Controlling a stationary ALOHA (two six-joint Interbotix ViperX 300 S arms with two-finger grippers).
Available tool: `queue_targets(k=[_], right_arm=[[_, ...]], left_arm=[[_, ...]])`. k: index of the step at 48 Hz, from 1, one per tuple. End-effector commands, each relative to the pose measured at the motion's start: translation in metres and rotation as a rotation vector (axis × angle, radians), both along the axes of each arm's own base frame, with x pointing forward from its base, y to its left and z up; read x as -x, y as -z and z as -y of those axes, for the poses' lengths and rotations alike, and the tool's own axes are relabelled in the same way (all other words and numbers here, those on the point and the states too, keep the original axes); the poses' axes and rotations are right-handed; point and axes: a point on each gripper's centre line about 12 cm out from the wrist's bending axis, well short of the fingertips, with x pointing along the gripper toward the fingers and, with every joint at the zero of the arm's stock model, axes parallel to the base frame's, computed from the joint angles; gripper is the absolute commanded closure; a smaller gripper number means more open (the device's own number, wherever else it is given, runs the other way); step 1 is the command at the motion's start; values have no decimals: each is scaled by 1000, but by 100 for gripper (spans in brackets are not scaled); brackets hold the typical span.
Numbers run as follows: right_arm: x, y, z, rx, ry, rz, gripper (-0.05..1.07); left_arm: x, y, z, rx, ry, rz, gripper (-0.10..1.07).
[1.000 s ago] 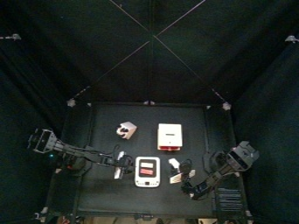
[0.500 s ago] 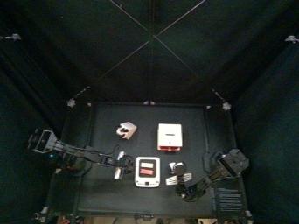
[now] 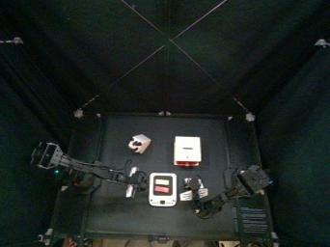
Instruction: Put rice left of other rice
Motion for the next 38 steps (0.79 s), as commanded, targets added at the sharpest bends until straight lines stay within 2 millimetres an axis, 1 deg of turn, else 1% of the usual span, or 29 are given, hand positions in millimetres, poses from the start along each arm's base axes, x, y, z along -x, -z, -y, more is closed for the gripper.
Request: queue_targets(k=[1, 17, 22, 31, 38], right_arm=[[-3, -5, 1, -29, -2, 23, 51], [-6, 4, 3, -76, -11, 21, 51], [-6, 5, 2, -88, -11, 21, 48], [-5, 6, 2, -95, -9, 16, 35], [-6, 7, 1, -106, -16, 20, 26]], left_arm=[[-3, -5, 0, 4, -2, 23, 24], [-3, -5, -1, 3, -4, 21, 24], [-2, -5, 0, 3, -2, 21, 24], [-2, -4, 0, 3, -2, 20, 24], [-3, -5, -1, 3, -4, 21, 24]])
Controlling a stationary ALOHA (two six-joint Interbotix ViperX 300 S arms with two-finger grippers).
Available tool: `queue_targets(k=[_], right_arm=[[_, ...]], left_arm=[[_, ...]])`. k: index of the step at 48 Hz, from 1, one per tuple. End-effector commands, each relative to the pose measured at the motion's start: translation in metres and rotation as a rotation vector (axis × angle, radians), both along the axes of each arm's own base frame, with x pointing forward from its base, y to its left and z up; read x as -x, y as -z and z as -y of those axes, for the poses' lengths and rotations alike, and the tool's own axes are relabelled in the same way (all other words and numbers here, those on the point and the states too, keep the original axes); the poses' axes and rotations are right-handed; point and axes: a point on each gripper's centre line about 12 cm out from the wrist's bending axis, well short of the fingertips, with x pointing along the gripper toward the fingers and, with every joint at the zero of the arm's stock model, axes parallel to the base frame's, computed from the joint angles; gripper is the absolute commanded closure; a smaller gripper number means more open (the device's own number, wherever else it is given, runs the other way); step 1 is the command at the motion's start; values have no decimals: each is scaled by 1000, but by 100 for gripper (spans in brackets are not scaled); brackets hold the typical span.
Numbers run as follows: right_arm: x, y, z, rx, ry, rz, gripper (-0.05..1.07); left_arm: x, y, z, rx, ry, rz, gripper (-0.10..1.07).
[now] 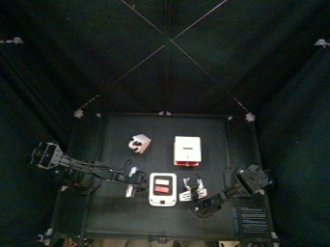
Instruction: Put rice left of other rice
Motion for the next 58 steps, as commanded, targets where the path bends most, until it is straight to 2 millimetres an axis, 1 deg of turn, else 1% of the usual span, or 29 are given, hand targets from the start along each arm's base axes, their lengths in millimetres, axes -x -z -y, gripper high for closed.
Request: queue_targets(k=[1, 12, 24, 29, 43, 52, 58], right_arm=[[-4, -6, 0, -20, 2, 23, 25], [-5, -5, -1, -39, -7, 28, 16], [-6, -8, -2, -53, -7, 38, 16], [-7, -12, -5, -61, -12, 50, 16], [-6, -25, -4, -73, -30, 70, 16], [-10, -39, -7, -80, -89, 52, 16], [-10, -51, -5, -84, -123, 44, 16]], left_arm=[[-4, -5, 1, 4, -1, 23, 24], [-3, -5, 0, 3, -2, 21, 24], [-3, -4, 0, 3, -1, 20, 24], [-3, -4, 0, 3, -2, 20, 24], [-3, -4, 0, 3, -2, 20, 24], [-3, -4, 0, 3, -2, 20, 24], [-3, -5, 0, 5, -1, 21, 24]])
